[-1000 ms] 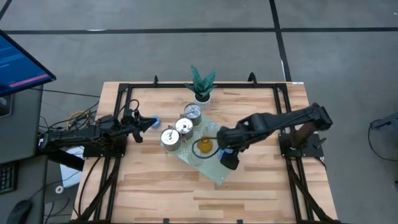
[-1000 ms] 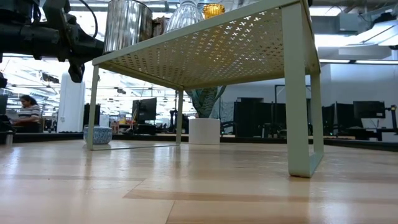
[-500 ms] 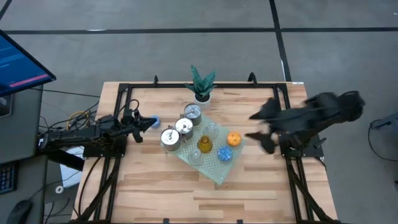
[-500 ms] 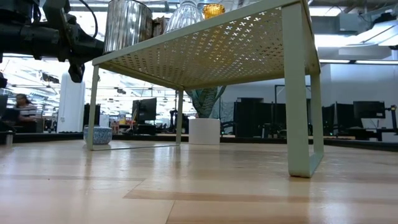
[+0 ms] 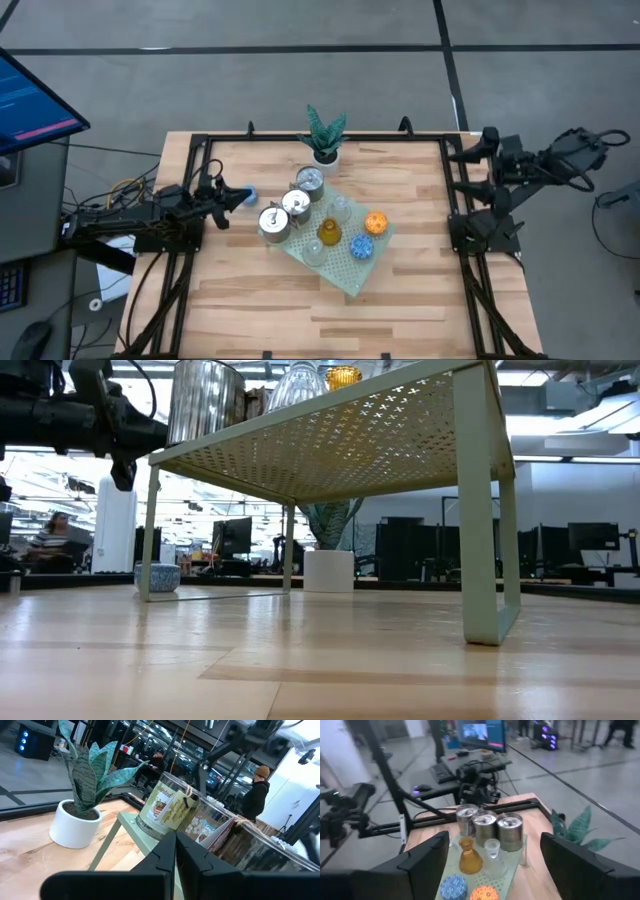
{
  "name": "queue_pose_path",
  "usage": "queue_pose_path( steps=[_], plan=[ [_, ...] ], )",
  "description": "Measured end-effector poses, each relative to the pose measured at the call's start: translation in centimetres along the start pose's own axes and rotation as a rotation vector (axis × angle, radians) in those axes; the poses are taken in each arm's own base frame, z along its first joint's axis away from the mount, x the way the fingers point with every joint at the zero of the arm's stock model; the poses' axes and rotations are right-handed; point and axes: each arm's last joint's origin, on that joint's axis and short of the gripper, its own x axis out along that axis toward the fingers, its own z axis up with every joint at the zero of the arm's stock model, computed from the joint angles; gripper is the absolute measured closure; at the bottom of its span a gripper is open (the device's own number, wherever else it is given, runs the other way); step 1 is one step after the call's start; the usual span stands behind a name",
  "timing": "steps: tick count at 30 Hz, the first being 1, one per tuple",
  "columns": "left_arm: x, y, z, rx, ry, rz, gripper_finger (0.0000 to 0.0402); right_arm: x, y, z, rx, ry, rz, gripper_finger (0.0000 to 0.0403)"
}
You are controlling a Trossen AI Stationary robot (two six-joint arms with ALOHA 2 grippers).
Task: Pick & Place candle stick holders
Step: Put the light blue scented candle on the shelf
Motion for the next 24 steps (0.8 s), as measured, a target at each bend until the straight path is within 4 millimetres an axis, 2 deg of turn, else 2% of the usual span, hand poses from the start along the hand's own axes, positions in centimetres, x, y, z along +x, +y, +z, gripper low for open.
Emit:
queue_pose_path(
  steps=[7,11,15,18,20,24],
  plan=[
    [0.0,-0.2,0.4,-0.009,-0.041,-0.02,0.039,0.0,-1.7,-7.1,0.009,-0.138,0.151,0.0101],
    [0.0,-0.3,0.6,-0.014,-0.065,-0.032,0.039,-0.3,-2.6,-10.1,0.057,-0.292,0.257,0.0101],
    [0.0,-0.4,0.7,-0.046,-0.074,-0.037,0.039,-0.3,-3.6,-13.4,0.056,-0.337,0.268,0.0101],
    [0.0,-0.4,0.8,-0.077,-0.079,-0.041,0.039,-0.2,-4.4,-15.5,0.1,-0.344,0.202,0.0101],
    [-0.1,-0.4,0.9,-0.103,-0.093,-0.05,0.039,0.6,-4.0,-16.4,0.117,-0.326,0.195,0.0101],
    [-0.1,-0.7,1.5,-0.136,-0.145,-0.08,0.039,1.5,-3.0,-16.8,0.086,-0.35,0.283,0.0101]
  ],
)
